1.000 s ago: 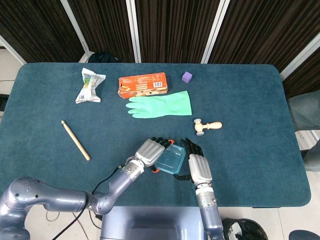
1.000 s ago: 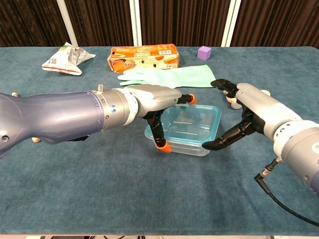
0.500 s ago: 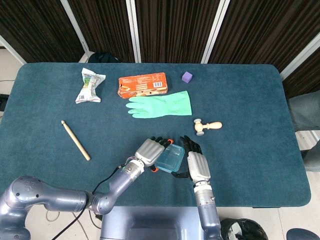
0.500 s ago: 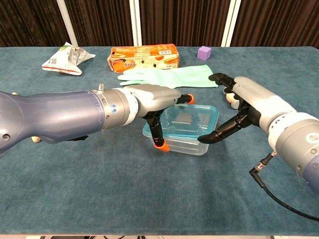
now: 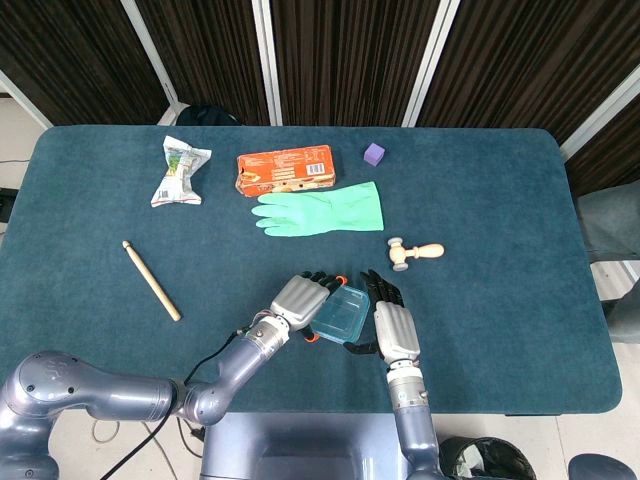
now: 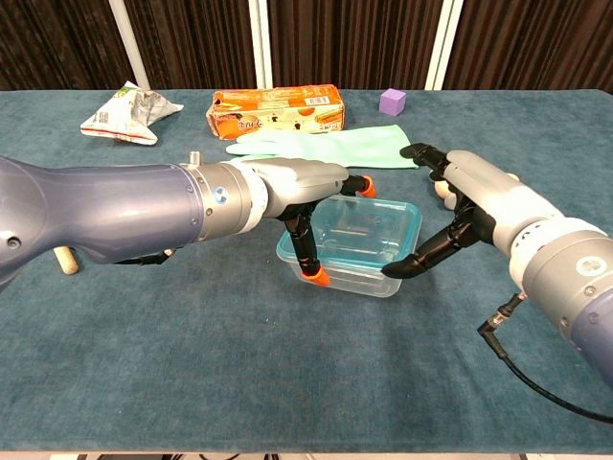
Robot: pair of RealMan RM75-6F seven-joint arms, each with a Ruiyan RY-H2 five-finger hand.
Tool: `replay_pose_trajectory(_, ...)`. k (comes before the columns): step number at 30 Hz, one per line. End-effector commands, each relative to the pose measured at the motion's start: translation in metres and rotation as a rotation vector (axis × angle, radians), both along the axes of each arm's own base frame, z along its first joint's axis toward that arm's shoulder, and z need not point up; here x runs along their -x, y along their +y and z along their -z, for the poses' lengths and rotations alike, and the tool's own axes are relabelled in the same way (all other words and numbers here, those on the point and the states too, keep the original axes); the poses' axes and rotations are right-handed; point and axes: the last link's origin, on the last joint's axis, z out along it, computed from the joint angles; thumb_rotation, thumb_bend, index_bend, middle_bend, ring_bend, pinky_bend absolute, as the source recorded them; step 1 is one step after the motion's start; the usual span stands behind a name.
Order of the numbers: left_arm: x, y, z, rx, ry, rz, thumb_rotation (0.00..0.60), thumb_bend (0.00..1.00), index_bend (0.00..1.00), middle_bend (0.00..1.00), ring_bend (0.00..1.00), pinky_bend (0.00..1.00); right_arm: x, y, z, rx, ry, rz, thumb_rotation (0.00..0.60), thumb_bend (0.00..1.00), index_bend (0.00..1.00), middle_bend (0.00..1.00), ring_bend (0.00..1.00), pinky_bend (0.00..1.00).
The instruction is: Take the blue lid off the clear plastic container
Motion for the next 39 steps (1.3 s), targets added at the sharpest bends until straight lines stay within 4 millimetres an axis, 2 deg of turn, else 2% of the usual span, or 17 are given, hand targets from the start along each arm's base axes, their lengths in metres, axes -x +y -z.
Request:
replay_pose_trajectory(1,0.0,-0.001,0.0,0.011,-0.002,-0.008,0.6,0.15,0.12,0.23,0.27,0.44,0.0,0.0,0.0,0.01,-0.009,-0.001,0.6,0.2,0.0,0.0,0.0,0.0)
replay_pose_trajectory(23,0.004,0.0,0.001,0.01,0.037,0.016,0.6,0.15,0.12,0.23,0.28,0.46,-0.015,-0.01,-0.003,0.055,-0.074,0.019,0.6,0.2,0.0,0.0,0.0,0.0)
replay_pose_trajectory(34,-0.002,0.007,-0.007,-0.034,-0.015,-0.006,0.6,0.15,0.12,0.22,0.21,0.37,-0.005,-0.007,-0.001,0.045,-0.041,0.015,0.6,0.2,0.0,0.0,0.0,0.0)
replay_pose_trajectory(37,-0.002,0.009,-0.009,-0.045,-0.023,-0.006,0.6,0.15,0.12,0.22,0.2,0.37,-0.001,-0.007,-0.002,0.049,-0.036,0.014,0.6,0.2,0.04,0.02,0.0,0.0)
replay_pose_trajectory(39,-0.002,0.009,-0.01,-0.05,-0.026,-0.006,0.6,0.15,0.12,0.22,0.2,0.37,0.001,-0.007,-0.002,0.051,-0.034,0.011,0.6,0.2,0.11,0.05,0.0,0.0)
